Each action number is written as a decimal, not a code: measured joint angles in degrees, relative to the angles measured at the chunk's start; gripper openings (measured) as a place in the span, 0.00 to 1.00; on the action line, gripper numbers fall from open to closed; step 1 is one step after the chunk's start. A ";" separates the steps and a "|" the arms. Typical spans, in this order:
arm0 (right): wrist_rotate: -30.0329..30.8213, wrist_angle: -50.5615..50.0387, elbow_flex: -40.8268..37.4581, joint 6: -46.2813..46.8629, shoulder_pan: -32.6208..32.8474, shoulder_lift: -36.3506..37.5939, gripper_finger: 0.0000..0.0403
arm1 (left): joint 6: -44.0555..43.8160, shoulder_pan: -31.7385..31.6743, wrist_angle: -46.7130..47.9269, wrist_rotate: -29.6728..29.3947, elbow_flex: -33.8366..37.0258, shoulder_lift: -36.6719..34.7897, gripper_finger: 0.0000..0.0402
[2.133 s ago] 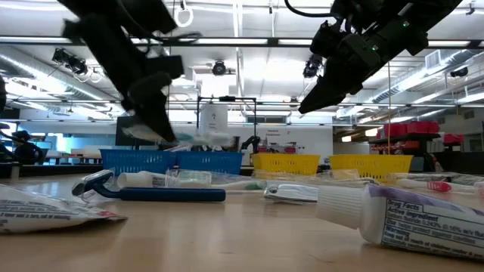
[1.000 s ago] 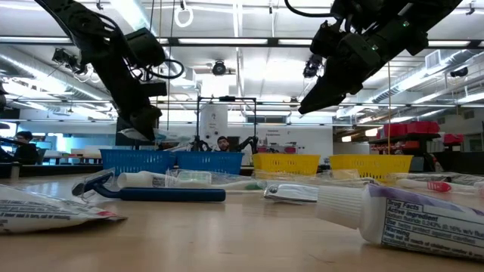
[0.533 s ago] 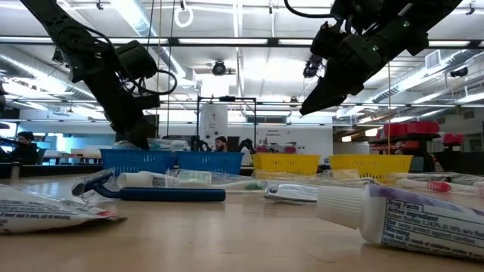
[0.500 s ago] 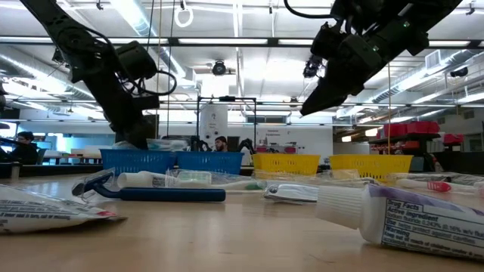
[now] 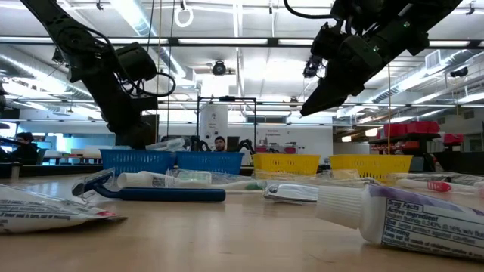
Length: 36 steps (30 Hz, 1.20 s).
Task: Pick & Place Travel size toiletries
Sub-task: Put the blue toothbrush into the left blue bin, then put the silver nail cutter into the right blue bin
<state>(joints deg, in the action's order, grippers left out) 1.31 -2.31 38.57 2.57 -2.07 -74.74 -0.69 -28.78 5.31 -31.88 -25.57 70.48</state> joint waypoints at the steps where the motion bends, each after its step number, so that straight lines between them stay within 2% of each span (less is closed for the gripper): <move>1: -0.01 0.01 0.00 -0.07 0.02 -0.05 0.44 | -0.26 0.21 0.00 -0.34 -0.38 0.00 0.35; 11: -3.01 1.64 -0.04 -0.44 1.01 -4.51 0.57 | -2.28 6.28 -0.24 4.83 -6.39 -6.74 0.32; 18: -3.08 9.43 -0.04 -0.46 4.29 -10.82 0.60 | -8.77 16.88 -2.02 13.70 -6.53 -8.76 0.26; 22: -3.09 13.85 -0.04 -0.44 6.42 -14.95 0.60 | -11.13 25.45 -3.87 12.22 -6.44 -6.34 0.22; 27: -3.09 18.98 -0.04 -0.20 8.84 -19.54 0.57 | -14.55 33.60 -9.95 7.18 -6.49 -2.41 0.18; 31: -3.12 24.92 -0.02 -0.45 10.58 -23.38 0.55 | -15.24 37.13 -15.72 6.00 -6.49 1.32 0.18; 36: -3.55 30.55 0.02 -0.47 11.17 -27.08 0.54 | -15.46 38.49 -20.73 6.02 -6.51 5.40 0.18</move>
<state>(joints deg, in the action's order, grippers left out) -2.24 28.24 38.59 2.10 9.10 -101.82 -16.14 9.71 -15.42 -25.86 -32.08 75.87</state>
